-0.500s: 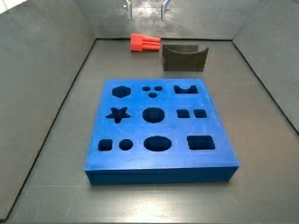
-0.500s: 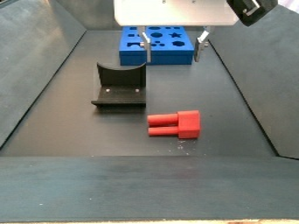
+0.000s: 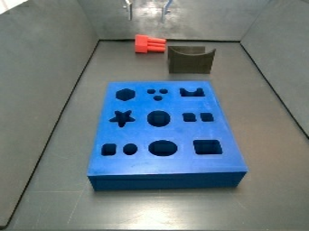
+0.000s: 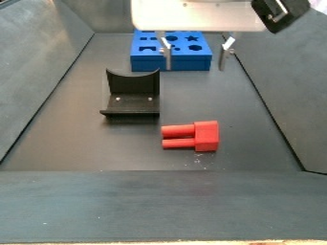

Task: Pick up the 3 prong object. Move up. Place the 3 prong object on the fixture. Regrasp the 3 prong object. Move to above the board. Insert the 3 prong object.
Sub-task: Pick up the 3 prong object.

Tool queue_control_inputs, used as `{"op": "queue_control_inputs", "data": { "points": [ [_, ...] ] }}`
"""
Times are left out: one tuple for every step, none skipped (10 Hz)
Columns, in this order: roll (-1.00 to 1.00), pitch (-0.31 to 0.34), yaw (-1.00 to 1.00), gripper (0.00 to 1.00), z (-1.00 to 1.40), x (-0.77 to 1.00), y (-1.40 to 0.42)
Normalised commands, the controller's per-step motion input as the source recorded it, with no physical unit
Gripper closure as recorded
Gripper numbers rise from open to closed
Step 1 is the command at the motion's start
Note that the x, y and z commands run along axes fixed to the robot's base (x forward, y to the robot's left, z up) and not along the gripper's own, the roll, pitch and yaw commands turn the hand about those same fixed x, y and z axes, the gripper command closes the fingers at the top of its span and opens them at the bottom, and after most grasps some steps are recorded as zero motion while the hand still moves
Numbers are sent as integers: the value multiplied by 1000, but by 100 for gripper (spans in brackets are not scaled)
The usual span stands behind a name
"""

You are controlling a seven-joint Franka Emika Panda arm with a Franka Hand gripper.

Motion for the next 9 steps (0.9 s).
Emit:
{"op": "queue_control_inputs", "data": {
  "points": [
    [-6,0,0,0,0,-40,63],
    [0,-54,-374,0,-54,-266,77],
    [77,-34,-646,0,-137,-377,160],
    [109,0,-697,0,-151,-366,163],
    [66,0,-623,0,-94,-383,123],
    [54,0,-617,0,-66,-334,114],
    [0,0,0,0,0,-71,0],
    [0,0,-26,0,0,-51,9],
    [34,-23,-480,0,-134,-129,231]
  ]
}}
